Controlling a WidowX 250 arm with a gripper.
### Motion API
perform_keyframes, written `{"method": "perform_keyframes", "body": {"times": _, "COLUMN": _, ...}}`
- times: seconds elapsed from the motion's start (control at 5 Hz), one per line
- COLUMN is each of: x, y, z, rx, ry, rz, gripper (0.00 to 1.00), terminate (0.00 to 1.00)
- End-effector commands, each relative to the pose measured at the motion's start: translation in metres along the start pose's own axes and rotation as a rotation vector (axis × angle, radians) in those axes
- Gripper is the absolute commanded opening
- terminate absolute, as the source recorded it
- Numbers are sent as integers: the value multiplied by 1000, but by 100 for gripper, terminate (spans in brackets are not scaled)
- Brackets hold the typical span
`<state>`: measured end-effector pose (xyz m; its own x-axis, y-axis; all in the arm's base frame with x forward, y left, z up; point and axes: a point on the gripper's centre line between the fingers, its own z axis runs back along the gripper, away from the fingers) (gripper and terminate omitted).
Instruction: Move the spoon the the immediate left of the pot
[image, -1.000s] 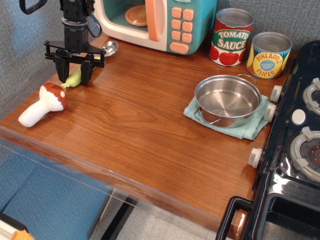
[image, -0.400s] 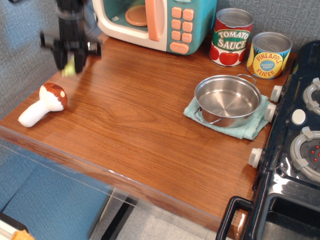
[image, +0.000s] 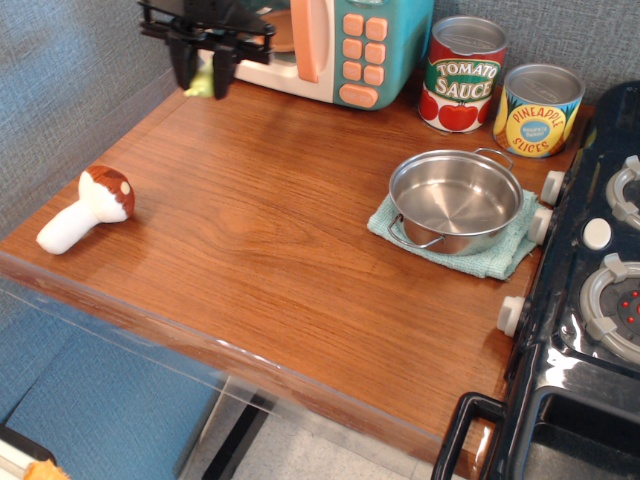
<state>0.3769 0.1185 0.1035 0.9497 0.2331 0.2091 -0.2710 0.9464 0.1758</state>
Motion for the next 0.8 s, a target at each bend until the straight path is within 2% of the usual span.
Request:
{"method": "perform_keyframes", "body": {"times": 0.0, "x": -50, "y": -63, "z": 43, "rx": -77, "ry": -33, "rz": -126, "gripper": 0, "terminate": 0}}
{"method": "perform_keyframes", "body": {"times": 0.4, "x": -103, "y": -102, "z": 42, "rx": -107, "ry": 65, "rz": -299, "gripper": 0, "terminate": 0}}
{"method": "perform_keyframes", "body": {"times": 0.6, "x": -119, "y": -102, "z": 37, "rx": -98, "ry": 100, "rz": -314, "gripper": 0, "terminate": 0}}
